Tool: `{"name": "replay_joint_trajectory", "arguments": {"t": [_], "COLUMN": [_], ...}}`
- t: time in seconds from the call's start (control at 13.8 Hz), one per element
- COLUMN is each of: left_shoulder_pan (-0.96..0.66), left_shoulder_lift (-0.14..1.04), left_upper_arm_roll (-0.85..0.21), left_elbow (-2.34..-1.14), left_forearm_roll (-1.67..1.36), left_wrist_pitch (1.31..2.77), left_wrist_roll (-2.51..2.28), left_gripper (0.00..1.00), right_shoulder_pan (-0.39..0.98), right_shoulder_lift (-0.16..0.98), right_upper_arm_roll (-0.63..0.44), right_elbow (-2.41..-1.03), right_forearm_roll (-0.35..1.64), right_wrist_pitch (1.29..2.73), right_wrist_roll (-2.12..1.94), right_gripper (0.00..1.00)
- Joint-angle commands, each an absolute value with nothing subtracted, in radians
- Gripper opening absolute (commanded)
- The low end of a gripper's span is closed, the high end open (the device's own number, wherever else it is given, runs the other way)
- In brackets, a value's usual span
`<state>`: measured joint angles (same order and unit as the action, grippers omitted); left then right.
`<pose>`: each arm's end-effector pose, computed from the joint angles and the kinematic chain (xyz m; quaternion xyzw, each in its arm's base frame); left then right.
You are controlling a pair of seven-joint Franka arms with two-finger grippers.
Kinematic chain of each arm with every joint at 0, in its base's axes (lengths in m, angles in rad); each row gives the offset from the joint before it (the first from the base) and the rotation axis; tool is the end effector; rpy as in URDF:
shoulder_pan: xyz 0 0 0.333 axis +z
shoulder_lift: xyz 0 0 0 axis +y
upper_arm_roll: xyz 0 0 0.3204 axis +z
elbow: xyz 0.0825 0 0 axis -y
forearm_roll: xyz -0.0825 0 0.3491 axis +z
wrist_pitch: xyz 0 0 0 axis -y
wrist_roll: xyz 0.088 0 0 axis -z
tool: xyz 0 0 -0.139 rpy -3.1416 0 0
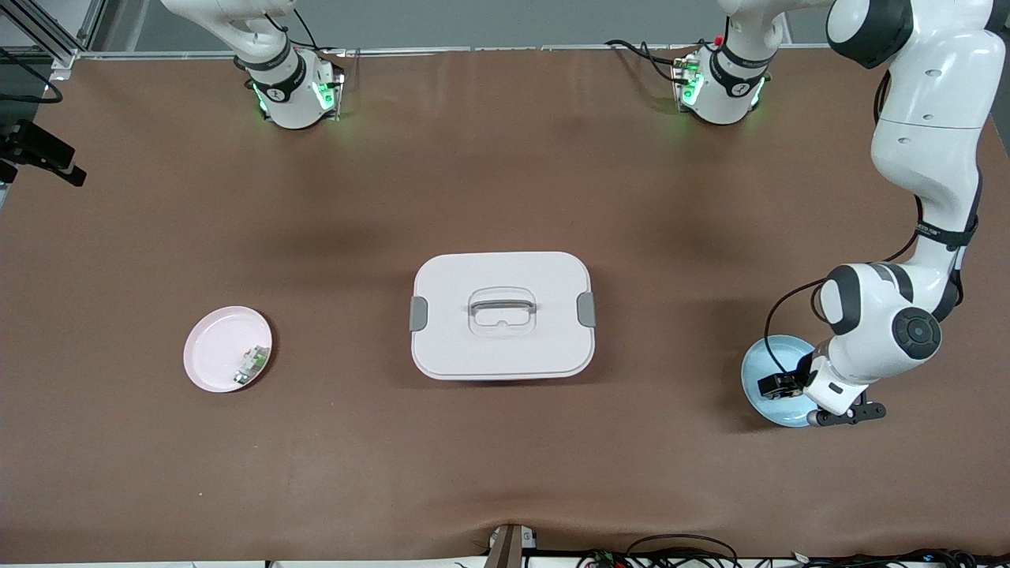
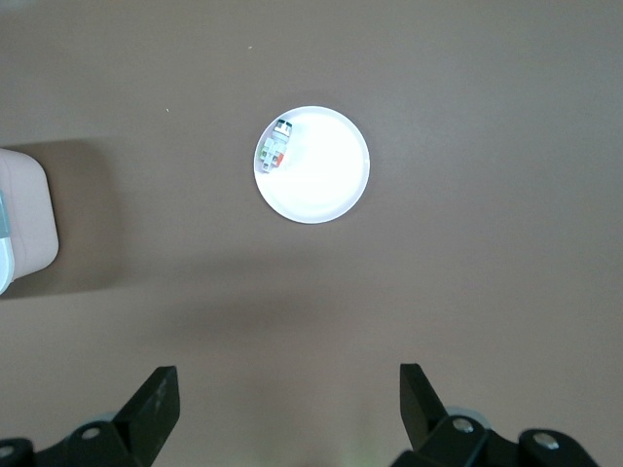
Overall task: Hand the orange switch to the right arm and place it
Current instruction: 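Close the left gripper on the black-orange switch and lift it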
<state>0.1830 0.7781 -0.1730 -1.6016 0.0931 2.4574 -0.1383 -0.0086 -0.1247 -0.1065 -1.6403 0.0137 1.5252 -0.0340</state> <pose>0.6839 0.0239 0.1820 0.9964 0.0664 0.0434 0.0313 0.4722 -0.0561 0.6243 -0.9991 0.0398 -0.0054 0.0131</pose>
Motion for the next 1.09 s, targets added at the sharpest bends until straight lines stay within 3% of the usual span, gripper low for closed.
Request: {"name": "replay_joint_trajectory", "arguments": {"t": [0.0,0.15,0.36,0.73,1.02], "left_shoulder_pan": [0.183,0.187,0.189,0.184,0.186], "left_shoulder_lift": [0.790,0.788,0.784,0.749,0.695], "left_upper_arm_roll": [-0.173,-0.173,-0.173,-0.175,-0.183], "left_elbow": [-1.583,-1.583,-1.585,-1.591,-1.591], "left_forearm_roll": [0.089,0.091,0.089,0.092,0.094], "left_wrist_pitch": [2.467,2.467,2.465,2.425,2.332], "left_wrist_roll": [-0.138,-0.133,-0.137,-0.135,-0.133], "left_gripper": [0.91,0.75,0.40,0.02,0.00], "right_shoulder_pan": [-0.018,-0.018,-0.015,-0.015,-0.014], "right_shoulder_lift": [-0.120,-0.120,-0.112,-0.103,-0.103], "right_upper_arm_roll": [-0.098,-0.098,-0.098,-0.098,-0.097], "right_elbow": [-1.623,-1.623,-1.623,-1.609,-1.608], "right_forearm_roll": [0.011,0.011,0.011,0.011,0.011], "right_wrist_pitch": [1.522,1.522,1.520,1.519,1.514], "right_wrist_roll": [-0.032,-0.032,-0.031,-0.026,-0.023], "right_gripper": [1.00,1.00,1.00,1.00,1.00]}}
